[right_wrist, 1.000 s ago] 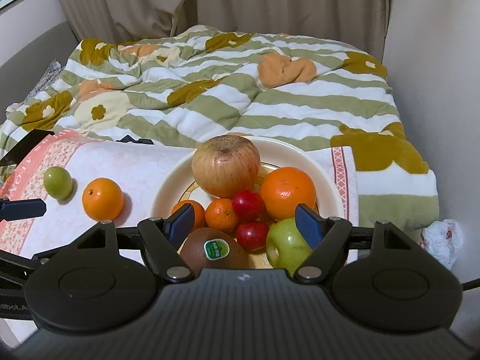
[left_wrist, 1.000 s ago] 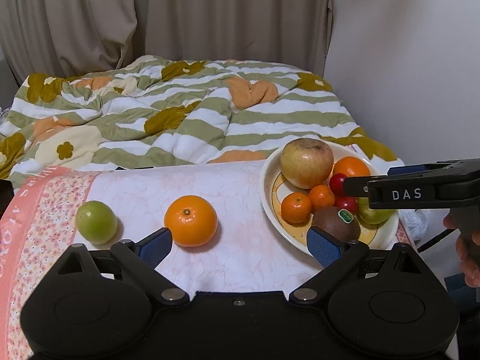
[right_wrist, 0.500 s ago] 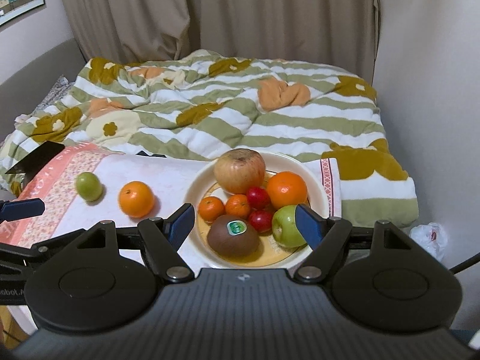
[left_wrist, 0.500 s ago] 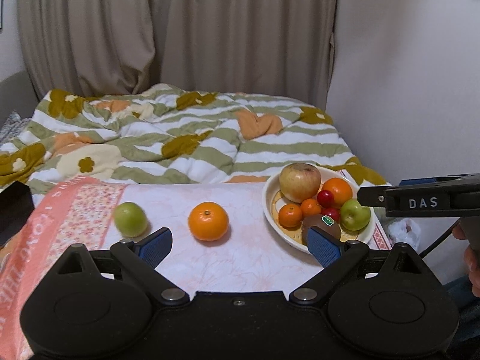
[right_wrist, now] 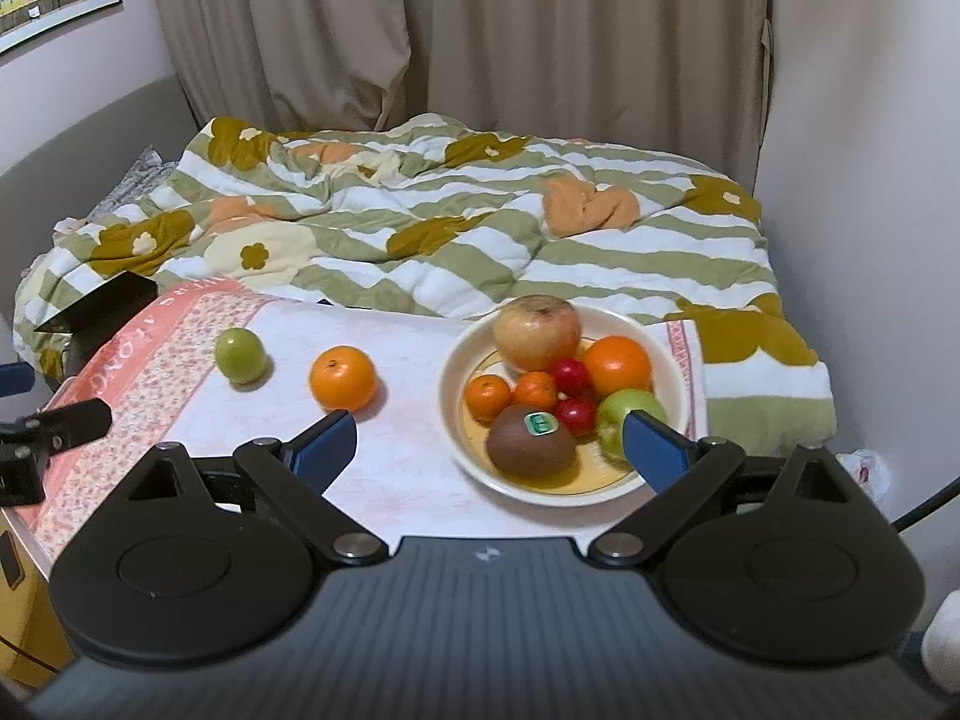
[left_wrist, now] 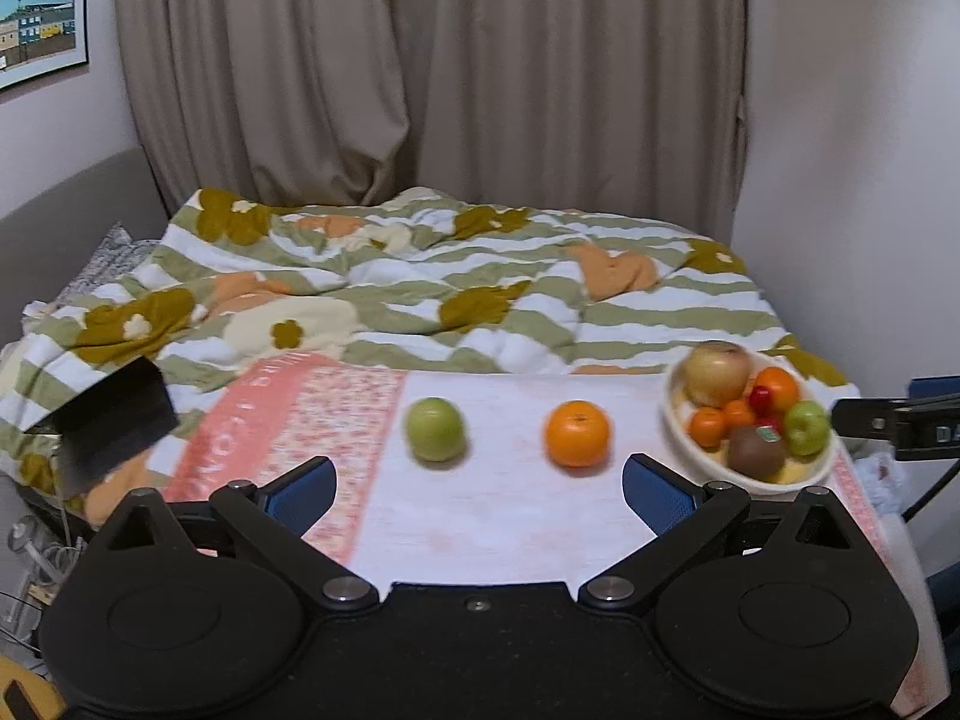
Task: Organize fruits
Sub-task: 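Move the left tool to the pale green pomelo while the right tool approaches the large orange, then grasp the pale green pomelo with the left tool while the right tool grasps the orange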
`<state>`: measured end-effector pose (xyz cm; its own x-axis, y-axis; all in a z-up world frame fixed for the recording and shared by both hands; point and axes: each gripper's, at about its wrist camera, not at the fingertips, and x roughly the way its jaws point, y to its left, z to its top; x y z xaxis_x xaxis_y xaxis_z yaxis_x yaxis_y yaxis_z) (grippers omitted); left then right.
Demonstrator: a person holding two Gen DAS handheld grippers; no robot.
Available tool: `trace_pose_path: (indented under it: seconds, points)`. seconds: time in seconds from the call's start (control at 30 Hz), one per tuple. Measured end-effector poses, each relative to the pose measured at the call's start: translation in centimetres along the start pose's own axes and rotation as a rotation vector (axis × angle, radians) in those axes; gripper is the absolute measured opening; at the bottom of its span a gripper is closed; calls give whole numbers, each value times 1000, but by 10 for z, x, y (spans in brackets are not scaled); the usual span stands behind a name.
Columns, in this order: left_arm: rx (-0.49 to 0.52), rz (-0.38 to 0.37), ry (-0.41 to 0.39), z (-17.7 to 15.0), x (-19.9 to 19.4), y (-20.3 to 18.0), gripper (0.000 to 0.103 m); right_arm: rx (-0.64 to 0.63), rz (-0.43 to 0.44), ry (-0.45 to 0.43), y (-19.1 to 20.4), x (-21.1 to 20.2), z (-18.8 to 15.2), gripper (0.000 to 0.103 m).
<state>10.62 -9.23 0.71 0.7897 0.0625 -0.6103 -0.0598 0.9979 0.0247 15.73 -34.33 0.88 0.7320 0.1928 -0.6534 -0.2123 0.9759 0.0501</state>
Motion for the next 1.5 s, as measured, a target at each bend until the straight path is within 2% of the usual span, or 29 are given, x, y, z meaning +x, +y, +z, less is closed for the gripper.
trace_pose_path:
  seconds: [0.1, 0.3, 0.67, 0.87, 1.07, 1.3, 1.4, 1.5]
  points:
    - [16, -8, 4, 2, 6, 22, 103, 16, -17, 4, 16, 3, 1, 103]
    - [75, -73, 17, 14, 29, 59, 103, 81, -68, 23, 45, 14, 2, 103]
    - [217, -234, 64, 29, 102, 104, 103, 170, -186, 52, 99, 58, 3, 103]
    - [269, -300, 103, 35, 147, 110, 103, 203, -205, 75, 115, 92, 8, 103]
    - [211, -344, 183, 36, 191, 110, 103, 219, -223, 105, 118, 127, 13, 103]
    - [219, -381, 233, 29, 219, 93, 101, 233, -211, 140, 115, 159, 16, 103]
    - [215, -394, 254, 28, 229, 87, 91, 234, -201, 158, 113, 172, 16, 103]
    - [200, -401, 279, 27, 237, 81, 90, 219, -200, 173, 111, 183, 16, 103]
